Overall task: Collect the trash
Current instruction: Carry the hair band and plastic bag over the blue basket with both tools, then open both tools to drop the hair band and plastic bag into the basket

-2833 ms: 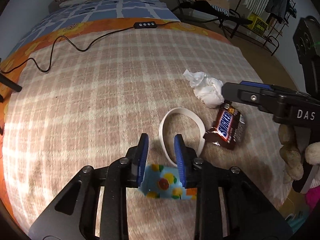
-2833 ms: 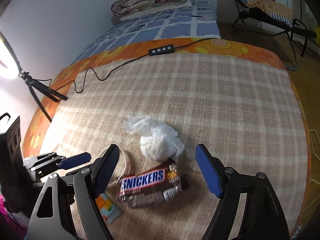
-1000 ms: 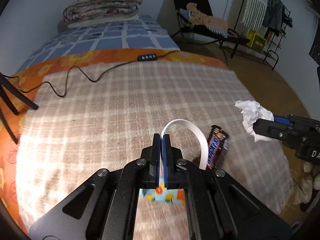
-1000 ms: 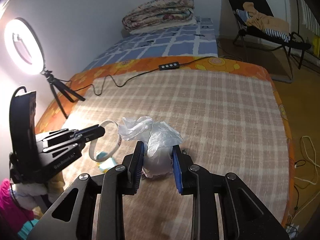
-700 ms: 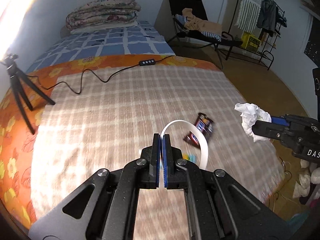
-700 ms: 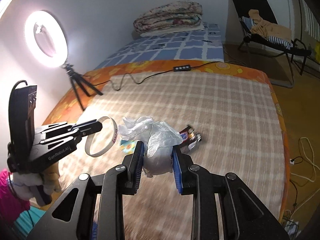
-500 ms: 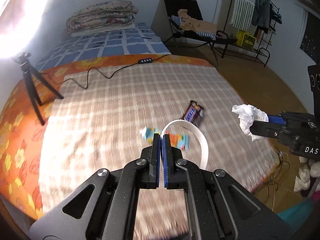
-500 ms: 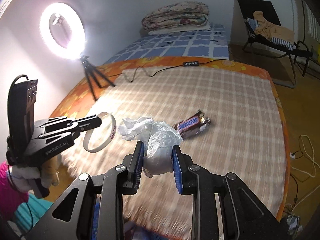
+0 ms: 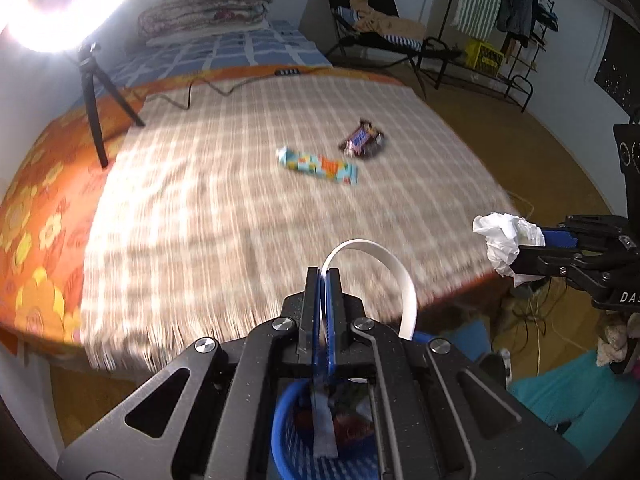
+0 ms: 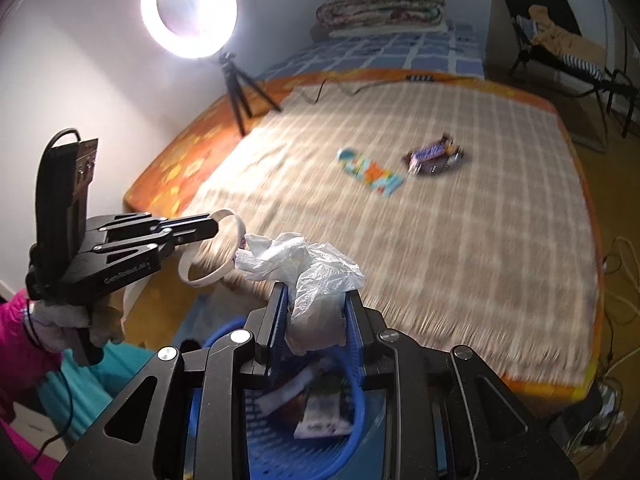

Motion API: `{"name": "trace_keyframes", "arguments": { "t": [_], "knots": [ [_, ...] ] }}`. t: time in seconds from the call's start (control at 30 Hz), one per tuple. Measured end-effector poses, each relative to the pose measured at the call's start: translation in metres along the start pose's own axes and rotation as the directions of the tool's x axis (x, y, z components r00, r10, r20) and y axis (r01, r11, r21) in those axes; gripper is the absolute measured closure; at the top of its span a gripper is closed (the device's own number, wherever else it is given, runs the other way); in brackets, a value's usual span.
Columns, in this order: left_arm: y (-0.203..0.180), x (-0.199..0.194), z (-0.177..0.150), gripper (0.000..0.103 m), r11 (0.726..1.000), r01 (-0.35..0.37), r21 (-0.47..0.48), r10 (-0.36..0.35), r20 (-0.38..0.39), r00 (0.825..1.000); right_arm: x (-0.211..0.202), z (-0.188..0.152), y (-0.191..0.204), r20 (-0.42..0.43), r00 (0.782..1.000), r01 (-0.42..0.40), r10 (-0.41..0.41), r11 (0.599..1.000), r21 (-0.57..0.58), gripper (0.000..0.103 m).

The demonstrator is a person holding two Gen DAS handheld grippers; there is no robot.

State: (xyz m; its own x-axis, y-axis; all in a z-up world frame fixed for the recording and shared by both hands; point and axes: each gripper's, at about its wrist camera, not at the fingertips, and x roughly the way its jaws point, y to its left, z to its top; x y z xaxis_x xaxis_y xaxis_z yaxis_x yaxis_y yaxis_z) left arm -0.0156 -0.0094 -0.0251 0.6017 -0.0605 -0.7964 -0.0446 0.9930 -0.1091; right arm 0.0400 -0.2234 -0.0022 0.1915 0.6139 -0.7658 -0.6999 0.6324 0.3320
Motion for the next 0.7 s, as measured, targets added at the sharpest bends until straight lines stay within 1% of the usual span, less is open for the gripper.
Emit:
{"name": "trace_keyframes", "arguments": {
  "t": [0.13, 0.33, 0.5, 0.7],
  "knots": [
    [-0.003, 0.004, -0.027, 0.103, 1.0, 0.006, -0.006, -0.006, -0.043, 0.999, 0.005, -0.022, 0.01, -0.033, 0.999, -0.011, 0.011, 1.0, -0.009, 0.078],
    [-0.005, 0.014, -0.059, 0.103, 1.0, 0.019, -0.021, -0.021, -0.1, 0.995, 0.02, -0.048, 0.019, -0.082, 0.996, -0.019, 0.018, 1.0, -0.015, 0.078],
    [-0.01, 0.022, -0.078, 0.103, 1.0, 0.024, -0.005, -0.024, -0.142, 0.99, 0.035, -0.066, 0.022, -0.127, 0.991, -0.03, 0.028, 0.999, -0.012, 0.078],
    [-0.017, 0.036, -0.097, 0.103, 1.0, 0.031, 0.005, -0.03, -0.197, 0.98, 0.051, -0.079, 0.023, -0.166, 0.986, -0.03, 0.025, 0.999, -0.024, 0.078]
  ]
}}
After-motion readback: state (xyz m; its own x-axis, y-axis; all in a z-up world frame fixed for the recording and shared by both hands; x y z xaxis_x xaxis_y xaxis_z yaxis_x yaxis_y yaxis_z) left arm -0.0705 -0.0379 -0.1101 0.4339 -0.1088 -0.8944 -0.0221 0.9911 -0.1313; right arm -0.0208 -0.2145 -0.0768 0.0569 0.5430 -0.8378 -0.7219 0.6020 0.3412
